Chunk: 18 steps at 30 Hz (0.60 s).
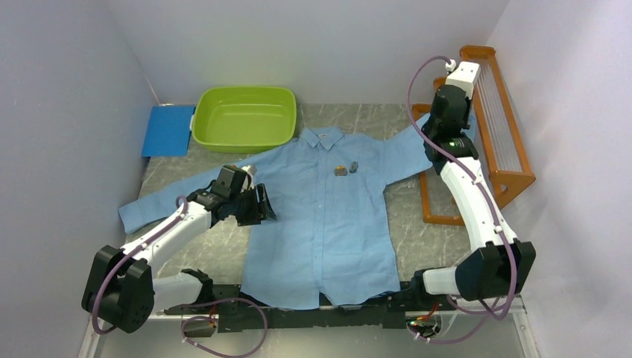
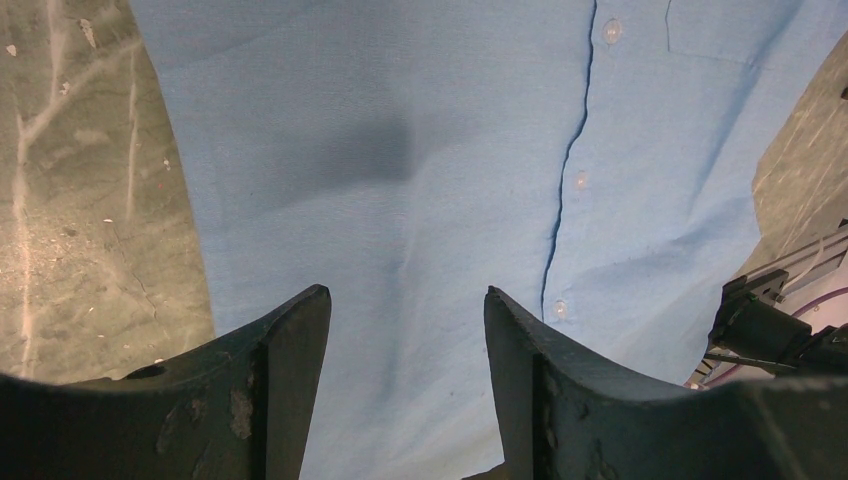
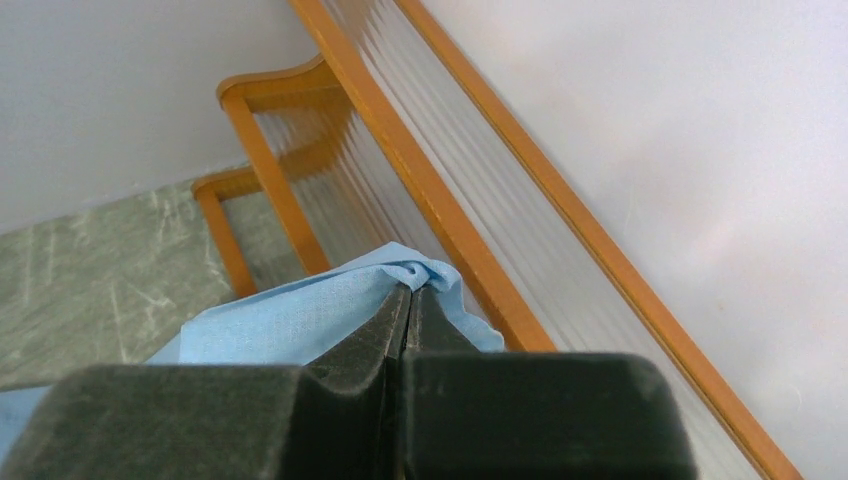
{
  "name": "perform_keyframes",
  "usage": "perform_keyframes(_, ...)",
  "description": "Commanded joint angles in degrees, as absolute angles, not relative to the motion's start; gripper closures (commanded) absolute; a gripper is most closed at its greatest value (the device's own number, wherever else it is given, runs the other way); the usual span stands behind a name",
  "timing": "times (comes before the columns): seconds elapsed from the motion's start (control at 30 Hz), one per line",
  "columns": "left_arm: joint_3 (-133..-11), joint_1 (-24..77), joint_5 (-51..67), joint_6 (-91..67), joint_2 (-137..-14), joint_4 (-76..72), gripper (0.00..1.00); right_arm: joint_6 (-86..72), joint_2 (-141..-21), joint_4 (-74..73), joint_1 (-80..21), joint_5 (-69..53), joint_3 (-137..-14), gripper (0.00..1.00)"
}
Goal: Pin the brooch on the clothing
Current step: Flatten out the clothes at the center of the board.
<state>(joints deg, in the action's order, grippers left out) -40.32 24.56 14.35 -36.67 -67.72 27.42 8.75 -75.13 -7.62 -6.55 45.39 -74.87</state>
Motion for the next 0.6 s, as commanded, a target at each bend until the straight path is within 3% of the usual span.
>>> perform_keyframes(0.0, -41.9, 24.5, 15.3, -36.0, -66.7, 26.6, 0.37, 15.6, -76.7, 0.6, -6.2, 48.8, -79.1, 1.0)
perform_keyframes(0.57, -41.9, 24.5, 14.9, -36.0, -65.4, 27.4, 0.36, 29.0, -80.8, 13.6, -5.3, 52.6, -82.7, 1.0)
